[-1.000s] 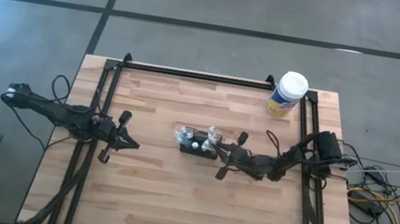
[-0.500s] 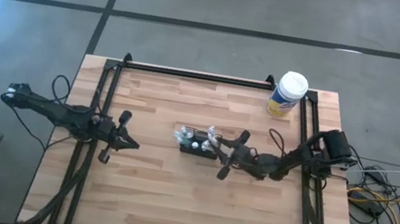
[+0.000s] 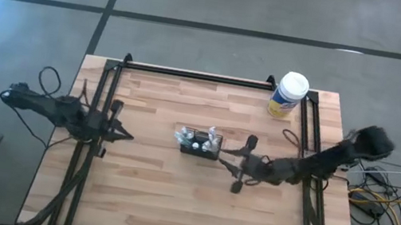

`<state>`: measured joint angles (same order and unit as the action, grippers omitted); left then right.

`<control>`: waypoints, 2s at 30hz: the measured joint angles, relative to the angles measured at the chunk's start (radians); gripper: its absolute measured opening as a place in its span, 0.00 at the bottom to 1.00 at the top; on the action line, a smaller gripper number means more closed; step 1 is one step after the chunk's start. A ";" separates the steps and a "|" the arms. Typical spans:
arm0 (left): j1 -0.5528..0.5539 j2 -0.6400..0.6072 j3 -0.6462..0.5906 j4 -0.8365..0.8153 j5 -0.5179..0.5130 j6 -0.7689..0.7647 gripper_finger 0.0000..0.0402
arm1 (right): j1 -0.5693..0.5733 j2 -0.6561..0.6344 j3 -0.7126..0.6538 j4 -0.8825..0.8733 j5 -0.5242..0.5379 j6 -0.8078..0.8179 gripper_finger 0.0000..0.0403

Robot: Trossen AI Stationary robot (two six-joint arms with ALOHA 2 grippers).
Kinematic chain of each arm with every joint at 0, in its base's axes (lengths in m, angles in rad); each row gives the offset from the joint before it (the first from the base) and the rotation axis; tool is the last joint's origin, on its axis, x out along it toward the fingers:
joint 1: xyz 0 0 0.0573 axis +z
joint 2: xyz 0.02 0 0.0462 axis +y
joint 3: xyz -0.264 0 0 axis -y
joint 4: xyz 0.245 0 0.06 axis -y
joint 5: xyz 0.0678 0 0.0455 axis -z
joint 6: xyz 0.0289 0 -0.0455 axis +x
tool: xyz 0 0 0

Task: Pick & Place toothbrushing station
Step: Return to Home Position

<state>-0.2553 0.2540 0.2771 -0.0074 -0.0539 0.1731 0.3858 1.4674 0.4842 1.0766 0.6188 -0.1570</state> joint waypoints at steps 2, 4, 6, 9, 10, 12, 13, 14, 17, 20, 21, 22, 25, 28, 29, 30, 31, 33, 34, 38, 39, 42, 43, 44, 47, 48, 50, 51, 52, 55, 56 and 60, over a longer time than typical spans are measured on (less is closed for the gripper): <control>0.007 0.007 0.025 -0.005 -0.057 0.051 0.01 | 0.009 -0.101 0.011 -0.166 -0.116 0.012 0.31; 0.023 0.015 0.036 -0.008 -0.121 0.089 0.01 | 0.000 -0.181 0.020 -0.311 -0.226 0.066 0.28; 0.052 0.022 0.039 -0.007 -0.149 0.098 0.01 | -0.019 -0.237 0.024 -0.390 -0.279 0.102 0.23; 0.111 0.030 0.023 0.021 -0.130 0.083 0.01 | -0.037 -0.291 0.006 -0.389 -0.299 0.091 0.15; 0.133 0.031 0.013 0.028 -0.115 0.077 0.01 | -0.042 -0.307 -0.003 -0.386 -0.303 0.090 0.13; 0.175 0.030 -0.006 0.033 -0.095 0.068 0.01 | -0.052 -0.340 -0.022 -0.388 -0.338 0.092 0.08; 0.198 0.024 -0.012 0.027 -0.093 0.065 0.00 | -0.058 -0.356 -0.031 -0.381 -0.368 0.093 0.05; 0.220 0.015 -0.017 0.026 -0.086 0.052 0.00 | -0.063 -0.371 -0.044 -0.376 -0.394 0.094 0.04; 0.279 -0.023 -0.023 0.039 -0.017 0.030 0.00 | -0.070 -0.400 -0.096 -0.307 -0.424 0.098 0.02; 0.334 -0.066 -0.030 0.076 0.038 0.011 0.00 | -0.101 -0.428 -0.162 -0.242 -0.440 0.121 0.02; 0.351 -0.074 -0.038 0.094 0.064 -0.001 0.00 | -0.118 -0.438 -0.187 -0.233 -0.443 0.139 0.02; 0.367 -0.080 -0.049 0.104 0.095 -0.010 0.00 | -0.134 -0.447 -0.211 -0.224 -0.442 0.156 0.02; 0.406 -0.087 -0.081 0.117 0.151 -0.023 0.00 | -0.178 -0.467 -0.289 -0.157 -0.450 0.212 0.02; 0.438 -0.094 -0.111 0.120 0.148 -0.026 0.00 | -0.209 -0.499 -0.362 -0.074 -0.474 0.242 0.02; 0.448 -0.098 -0.120 0.124 0.149 -0.028 0.00 | -0.212 -0.515 -0.382 -0.055 -0.481 0.244 0.02; 0.454 -0.106 -0.127 0.125 0.148 -0.034 0.00 | -0.210 -0.537 -0.402 -0.044 -0.485 0.248 0.02; 0.458 -0.117 -0.131 0.125 0.148 -0.037 0.00 | -0.209 -0.563 -0.419 -0.042 -0.489 0.253 0.02; 0.460 -0.151 -0.134 0.121 0.149 -0.037 0.00 | -0.209 -0.621 -0.455 -0.046 -0.473 0.262 0.02; 0.459 -0.171 -0.134 0.111 0.150 -0.037 0.00 | -0.210 -0.651 -0.471 -0.050 -0.456 0.265 0.02; 0.459 -0.252 -0.134 0.091 0.136 -0.039 0.00 | -0.209 -0.794 -0.474 -0.232 -0.439 0.261 0.02; 0.460 -0.252 -0.135 0.079 0.125 -0.039 0.00 | -0.209 -0.830 -0.474 -0.280 -0.436 0.258 0.02; 0.460 -0.244 -0.130 0.080 0.117 -0.042 0.00 | -0.209 -0.948 -0.475 -0.432 -0.420 0.254 0.02; 0.460 -0.239 -0.139 0.094 0.117 -0.042 0.00 | -0.209 -0.987 -0.475 -0.460 -0.403 0.253 0.02; 0.460 -0.239 -0.154 0.091 0.116 -0.043 0.00 | -0.209 -1.032 -0.475 -0.497 -0.391 0.250 0.02; 0.460 -0.244 -0.212 0.090 0.118 -0.043 0.00 | -0.209 -1.152 -0.475 -0.601 -0.382 0.218 0.02; 0.461 -0.248 -0.235 0.109 0.124 -0.043 0.00 | -0.209 -1.193 -0.475 -0.637 -0.382 0.206 0.02; 0.462 -0.252 -0.268 0.129 0.135 -0.045 0.00 | -0.210 -1.265 -0.475 -0.700 -0.377 0.196 0.02; 0.464 -0.250 -0.268 0.118 0.153 -0.044 0.00 | -0.210 -1.299 -0.475 -0.736 -0.367 0.195 0.02; 0.465 -0.244 -0.269 0.104 0.172 -0.043 0.00 | -0.210 -1.330 -0.475 -0.773 -0.359 0.196 0.02; 0.465 -0.242 -0.269 0.102 0.194 -0.052 0.00 | -0.210 -1.413 -0.475 -0.877 -0.344 0.200 0.02; 0.465 -0.242 -0.269 0.096 0.194 -0.055 0.00 | -0.210 -1.438 -0.475 -0.901 -0.334 0.208 0.02; 0.465 -0.242 -0.269 0.093 0.196 -0.068 0.00 | -0.209 -1.465 -0.475 -0.946 -0.306 0.226 0.02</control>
<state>0.2096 0.0120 0.0086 0.0860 0.1417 0.1054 0.1764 0.0019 0.0094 0.1302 0.3131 0.0690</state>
